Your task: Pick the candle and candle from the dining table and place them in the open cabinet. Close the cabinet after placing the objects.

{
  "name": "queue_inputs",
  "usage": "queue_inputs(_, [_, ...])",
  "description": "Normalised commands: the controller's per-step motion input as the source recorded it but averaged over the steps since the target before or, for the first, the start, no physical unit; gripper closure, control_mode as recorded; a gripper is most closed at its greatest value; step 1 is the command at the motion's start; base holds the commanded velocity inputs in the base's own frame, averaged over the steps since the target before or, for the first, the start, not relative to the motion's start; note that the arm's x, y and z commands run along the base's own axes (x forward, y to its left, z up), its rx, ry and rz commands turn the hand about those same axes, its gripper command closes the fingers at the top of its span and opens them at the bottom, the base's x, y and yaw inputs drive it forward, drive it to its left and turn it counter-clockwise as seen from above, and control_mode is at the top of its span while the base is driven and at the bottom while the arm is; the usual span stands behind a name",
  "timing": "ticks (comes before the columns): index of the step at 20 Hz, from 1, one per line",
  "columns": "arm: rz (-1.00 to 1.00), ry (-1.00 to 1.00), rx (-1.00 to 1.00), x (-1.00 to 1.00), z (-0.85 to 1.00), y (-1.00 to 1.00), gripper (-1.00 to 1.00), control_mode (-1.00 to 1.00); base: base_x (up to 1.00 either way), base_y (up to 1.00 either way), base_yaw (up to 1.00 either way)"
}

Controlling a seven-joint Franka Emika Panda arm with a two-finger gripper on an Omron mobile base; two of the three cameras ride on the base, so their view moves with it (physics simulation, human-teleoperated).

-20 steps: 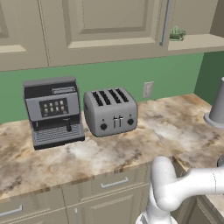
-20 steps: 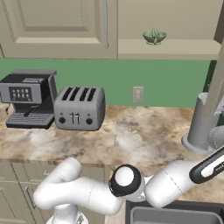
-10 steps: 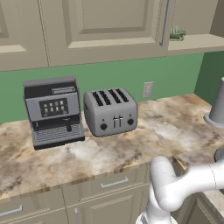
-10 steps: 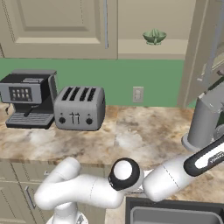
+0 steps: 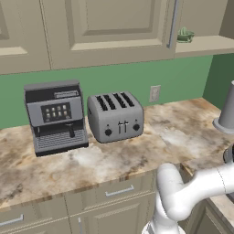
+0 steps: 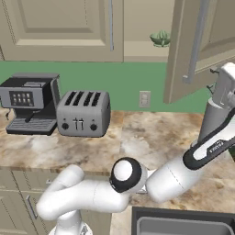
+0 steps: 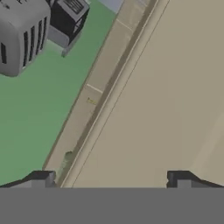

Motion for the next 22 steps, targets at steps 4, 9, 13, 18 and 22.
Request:
queue_inputs(4, [-0.25, 0.0, -0.32, 0.07, 0.28, 0.66, -1.0, -1.0, 0.0, 0.0, 0.0])
queue_inputs(9, [-0.26, 0.0, -0.33, 0.09, 0.29, 0.67, -1.0, -1.0, 0.0, 0.0, 0.0])
queue_inputs(13, [-0.27, 0.0, -0.35, 0.13, 0.35, 0.68, -1.0, -1.0, 0.0, 0.0, 0.0])
queue_inputs(18, [-0.28, 0.0, -0.34, 0.15, 0.28, 0.67, -1.0, -1.0, 0.0, 0.0, 0.0])
queue_inputs(22, [-0.27, 0.0, -0.31, 0.23, 0.16, 0.69, -1.0, -1.0, 0.0, 0.0, 0.0])
